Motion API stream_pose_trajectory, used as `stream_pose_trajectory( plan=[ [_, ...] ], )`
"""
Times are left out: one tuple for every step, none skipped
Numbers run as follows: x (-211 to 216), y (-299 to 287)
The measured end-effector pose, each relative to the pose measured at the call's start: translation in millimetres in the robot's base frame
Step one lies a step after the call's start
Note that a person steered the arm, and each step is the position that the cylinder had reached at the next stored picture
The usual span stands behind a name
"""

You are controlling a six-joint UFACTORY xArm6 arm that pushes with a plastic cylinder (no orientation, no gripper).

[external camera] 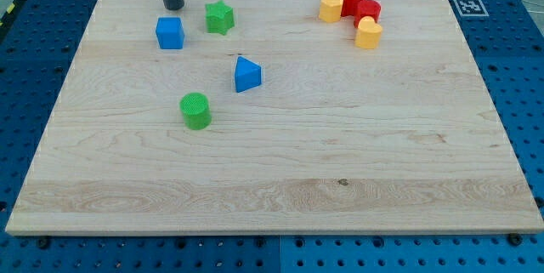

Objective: Move the blue cube to the top corner of the board

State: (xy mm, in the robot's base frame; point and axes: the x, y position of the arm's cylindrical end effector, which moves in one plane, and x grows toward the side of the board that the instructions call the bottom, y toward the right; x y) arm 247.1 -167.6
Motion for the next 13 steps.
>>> stream_pose_trajectory(
  plan=[
    [-0.4,-37.1],
    [-9.7,-85.4],
    [-26.7,-131.2],
    [-17.6,-136.7],
    [42.6,-120.2],
    [108.6,-90.7],
    [147.5,-66.8],
    [149.2,-20.3],
    [132.1,24.9],
    [130.6,60.6],
    [137.7,74.2],
    [131.4,53.1],
    [112.6,15.1]
  ],
)
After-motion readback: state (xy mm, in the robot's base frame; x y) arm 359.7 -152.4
